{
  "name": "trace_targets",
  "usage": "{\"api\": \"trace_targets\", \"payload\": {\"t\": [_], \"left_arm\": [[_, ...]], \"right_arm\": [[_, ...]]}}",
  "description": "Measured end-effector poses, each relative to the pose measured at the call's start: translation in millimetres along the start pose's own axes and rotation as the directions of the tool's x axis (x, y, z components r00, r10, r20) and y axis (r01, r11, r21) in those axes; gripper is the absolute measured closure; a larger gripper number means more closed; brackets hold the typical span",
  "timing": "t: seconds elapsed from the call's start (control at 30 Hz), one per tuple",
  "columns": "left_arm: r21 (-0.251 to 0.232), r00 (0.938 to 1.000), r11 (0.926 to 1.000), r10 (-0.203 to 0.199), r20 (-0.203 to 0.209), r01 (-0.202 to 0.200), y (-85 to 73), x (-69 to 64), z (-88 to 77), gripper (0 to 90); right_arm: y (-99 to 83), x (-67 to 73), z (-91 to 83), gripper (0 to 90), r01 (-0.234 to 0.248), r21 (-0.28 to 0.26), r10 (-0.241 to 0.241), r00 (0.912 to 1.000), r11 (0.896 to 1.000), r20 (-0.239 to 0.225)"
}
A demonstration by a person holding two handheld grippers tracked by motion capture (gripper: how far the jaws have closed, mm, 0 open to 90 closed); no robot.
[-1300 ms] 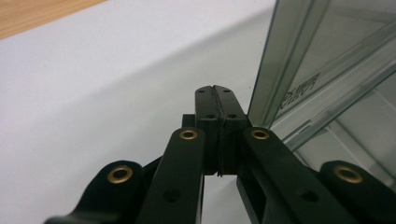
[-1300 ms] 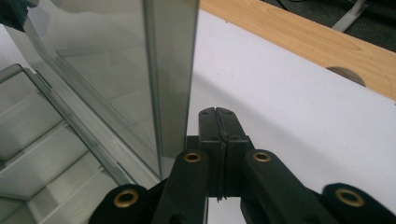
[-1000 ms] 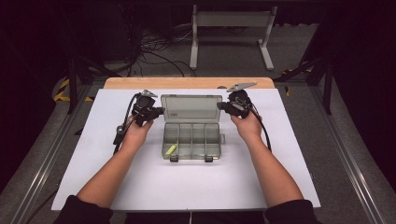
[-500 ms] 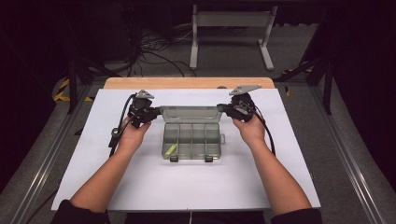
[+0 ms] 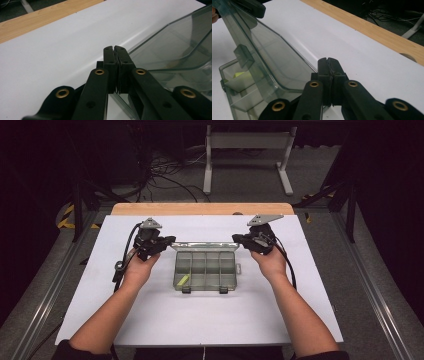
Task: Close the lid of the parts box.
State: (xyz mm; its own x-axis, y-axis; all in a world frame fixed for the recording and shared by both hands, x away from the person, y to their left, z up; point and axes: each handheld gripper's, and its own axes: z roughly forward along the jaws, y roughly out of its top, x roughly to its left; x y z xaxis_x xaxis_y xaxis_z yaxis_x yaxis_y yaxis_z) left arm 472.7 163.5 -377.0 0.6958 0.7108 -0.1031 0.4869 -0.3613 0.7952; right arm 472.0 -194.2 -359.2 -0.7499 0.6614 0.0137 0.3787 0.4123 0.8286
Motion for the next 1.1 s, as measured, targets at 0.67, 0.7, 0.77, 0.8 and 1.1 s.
{"api": "trace_targets", "payload": {"t": [0.67, 0.7, 0.77, 0.8, 1.1], "left_arm": [[-0.062, 0.9976, 0.9968, 0.054, 0.043, -0.051, -8.8, -20.0, -29.4, 86.9], [-0.062, 0.9976, 0.9968, 0.054, 0.043, -0.051, -8.8, -20.0, -29.4, 86.9], [-0.057, 0.9965, 0.9960, 0.072, 0.044, -0.069, -9.7, -25.3, -32.4, 86.9], [-0.054, 0.9962, 0.9963, 0.070, 0.053, -0.067, -10.0, -26.8, -33.3, 86.9], [0.014, 0.9913, 0.9961, 0.085, 0.100, -0.087, -13.6, -27.2, -42.6, 86.9]], "right_arm": [[-7.1, 23.1, -24.5, 89.7, 0.001, -0.034, -0.003, 0.9992, 0.999, -0.039], [-8.4, 23.7, -25.6, 89.7, -0.006, -0.038, 0.004, 0.9990, 0.999, -0.045], [-10.4, 24.8, -27.1, 89.7, -0.010, -0.040, 0.007, 0.9985, 0.999, -0.054], [-11.0, 25.6, -27.8, 89.6, -0.010, -0.035, 0.008, 0.9984, 0.999, -0.056], [-14.4, 35.0, -31.1, 88.8, 0.013, 0.030, -0.011, 0.9977, 0.999, -0.066]]}}
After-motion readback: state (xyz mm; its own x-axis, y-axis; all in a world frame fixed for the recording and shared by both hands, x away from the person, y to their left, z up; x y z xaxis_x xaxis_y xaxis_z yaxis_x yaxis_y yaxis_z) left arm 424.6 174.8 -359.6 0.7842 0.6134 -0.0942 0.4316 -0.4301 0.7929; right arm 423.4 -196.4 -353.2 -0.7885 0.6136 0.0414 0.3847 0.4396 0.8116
